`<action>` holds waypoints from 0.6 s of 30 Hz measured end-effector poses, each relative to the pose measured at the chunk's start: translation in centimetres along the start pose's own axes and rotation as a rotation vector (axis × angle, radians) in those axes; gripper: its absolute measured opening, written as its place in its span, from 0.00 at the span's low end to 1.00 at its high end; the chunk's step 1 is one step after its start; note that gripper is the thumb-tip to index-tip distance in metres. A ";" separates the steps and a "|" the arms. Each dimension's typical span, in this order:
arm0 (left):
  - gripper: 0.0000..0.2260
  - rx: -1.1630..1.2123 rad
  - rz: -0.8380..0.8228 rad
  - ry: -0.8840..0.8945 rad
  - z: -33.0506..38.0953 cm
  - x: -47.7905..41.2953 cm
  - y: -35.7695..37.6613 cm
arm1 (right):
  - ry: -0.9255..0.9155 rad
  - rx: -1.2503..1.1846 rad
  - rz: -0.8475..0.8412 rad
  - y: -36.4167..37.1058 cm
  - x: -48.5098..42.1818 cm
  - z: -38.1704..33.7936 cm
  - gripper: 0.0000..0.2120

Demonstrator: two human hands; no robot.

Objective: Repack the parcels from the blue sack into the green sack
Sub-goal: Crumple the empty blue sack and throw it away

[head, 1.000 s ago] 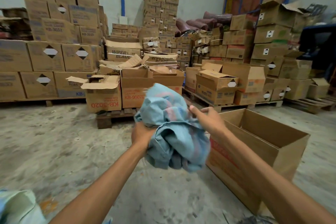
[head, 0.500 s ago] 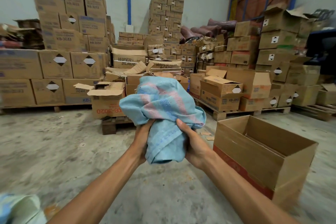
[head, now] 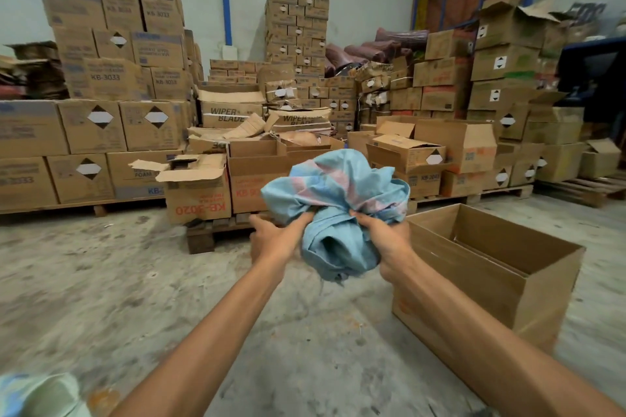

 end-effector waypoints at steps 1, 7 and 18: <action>0.54 -0.075 -0.024 -0.014 0.3 0.4 0.6 | -0.030 0.019 0.075 -0.9 -0.4 -0.2 0.22; 0.29 0.093 -0.500 -0.224 -2.2 3.7 7.3 | -0.005 -0.133 0.083 -0.8 0.3 -0.4 0.12; 0.32 0.009 -0.387 0.578 -1.0 2.6 5.7 | 0.197 -0.020 -0.352 1.9 3.2 -0.7 0.27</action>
Point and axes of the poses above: each hand's wrist, its own x-axis away from the middle knuckle, its own y-axis out of the palm, z = x × y, the point moved 7 cm from there along -x, towards the middle knuckle, and after that the axes turned 8 degrees about x, right-handed, at the moved point
